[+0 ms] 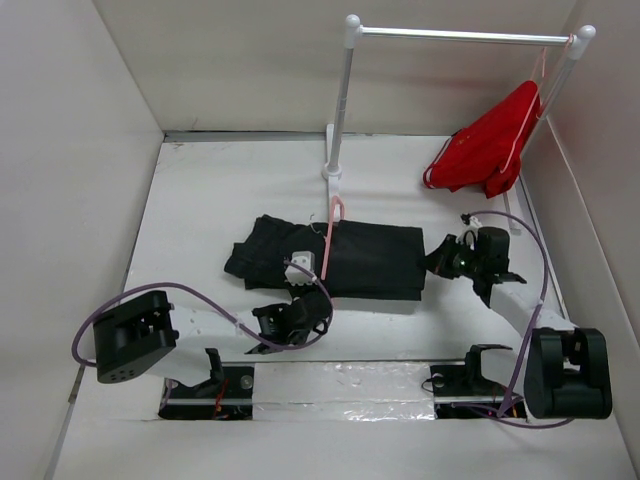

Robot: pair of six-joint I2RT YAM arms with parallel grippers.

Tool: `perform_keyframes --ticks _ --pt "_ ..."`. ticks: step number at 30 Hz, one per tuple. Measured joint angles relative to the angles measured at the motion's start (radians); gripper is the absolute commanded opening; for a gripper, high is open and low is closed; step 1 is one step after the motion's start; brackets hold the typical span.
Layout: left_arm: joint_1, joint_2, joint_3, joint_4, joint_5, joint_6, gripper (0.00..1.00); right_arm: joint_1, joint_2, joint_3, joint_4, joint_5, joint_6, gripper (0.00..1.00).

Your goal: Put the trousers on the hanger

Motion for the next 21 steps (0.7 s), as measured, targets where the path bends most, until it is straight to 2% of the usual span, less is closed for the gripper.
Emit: perform_keyframes --ticks 8,9,11,12,15,18,19,20,21 --pt "-0.007 0.001 0.003 -0.012 0.004 -0.028 0.00 -0.094 -0.088 0.003 -0.016 0.038 0.000 0.00" --pt "-0.010 0.001 0.003 -0.009 0.004 -0.027 0.00 -0.096 -0.087 0.005 -0.016 0.038 0.000 0.14" --pt "-0.020 0.001 0.003 -0.003 0.002 -0.026 0.00 -0.097 -0.073 0.010 -0.017 0.035 -0.003 0.33" --pt "-0.027 0.001 0.003 -0.002 -0.004 -0.022 0.00 -0.097 -0.061 0.016 -0.018 0.036 -0.010 0.53" --pt "-0.051 0.011 0.004 0.002 -0.023 -0.007 0.00 -0.095 -0.043 0.034 -0.022 0.054 -0.026 0.73" --pt "-0.082 0.037 0.012 0.009 -0.050 0.005 0.00 -0.053 -0.085 0.056 -0.063 0.092 -0.035 0.73" --pt "-0.094 0.046 0.018 0.010 -0.060 0.009 0.00 -0.029 -0.111 0.067 -0.079 0.106 -0.034 0.67" --pt "-0.105 0.053 0.024 0.011 -0.069 0.013 0.00 0.002 -0.140 0.078 -0.090 0.121 -0.033 0.56" --pt "-0.113 0.059 0.031 0.011 -0.076 0.014 0.00 0.034 -0.168 0.087 -0.093 0.138 -0.026 0.26"
